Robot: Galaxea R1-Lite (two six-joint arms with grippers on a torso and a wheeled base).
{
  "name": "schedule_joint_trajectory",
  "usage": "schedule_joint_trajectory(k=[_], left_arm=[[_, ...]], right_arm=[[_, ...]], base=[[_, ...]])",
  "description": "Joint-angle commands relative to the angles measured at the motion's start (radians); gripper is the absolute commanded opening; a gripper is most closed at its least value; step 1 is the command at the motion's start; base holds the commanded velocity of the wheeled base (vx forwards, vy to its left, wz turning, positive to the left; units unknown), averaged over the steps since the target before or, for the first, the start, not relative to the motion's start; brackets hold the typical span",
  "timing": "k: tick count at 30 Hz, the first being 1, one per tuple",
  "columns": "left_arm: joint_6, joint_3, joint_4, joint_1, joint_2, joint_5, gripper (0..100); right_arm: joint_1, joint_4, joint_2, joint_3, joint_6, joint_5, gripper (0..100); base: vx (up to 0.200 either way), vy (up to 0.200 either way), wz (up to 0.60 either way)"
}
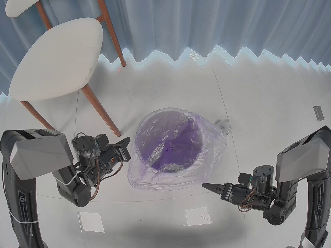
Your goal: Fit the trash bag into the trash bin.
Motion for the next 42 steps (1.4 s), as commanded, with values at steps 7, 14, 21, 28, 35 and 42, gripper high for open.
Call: schedule_joint_trajectory(k=[7,14,21,28,35,42], left_arm=[[0.012,0.015,-0.003,0.028,-0.009,-0.005,0],[0.015,0.092,-0.001,-0.026,-0.073,-0.001,100],[0.015,0.086,-0.001,-0.047,-0.053,-0.001,100],[0.013,0.043,-0.001,-0.046,-0.010,0.010,0],[0.012,0.030,-0.001,-0.043,0.007,0.013,0],[0.006,0.006,-0.001,0.006,0.013,0.012,0]], right_arm=[[0.000,-0.018,0.005,0.000,0.000,0.000,100],[0.000,-0.018,0.017,-0.013,-0.003,-0.002,100],[0.000,-0.018,0.017,-0.013,-0.003,-0.003,100],[0.000,-0.018,0.017,-0.013,-0.003,-0.003,100],[0.000,-0.018,0.017,-0.013,-0.003,-0.003,100],[0.000,-0.018,0.018,-0.014,-0.003,-0.003,100]], base=[[0.000,0.000,0.00],[0.000,0.000,0.00],[0.000,0.000,0.00],[0.000,0.000,0.00],[0.000,0.000,0.00],[0.000,0.000,0.00]])
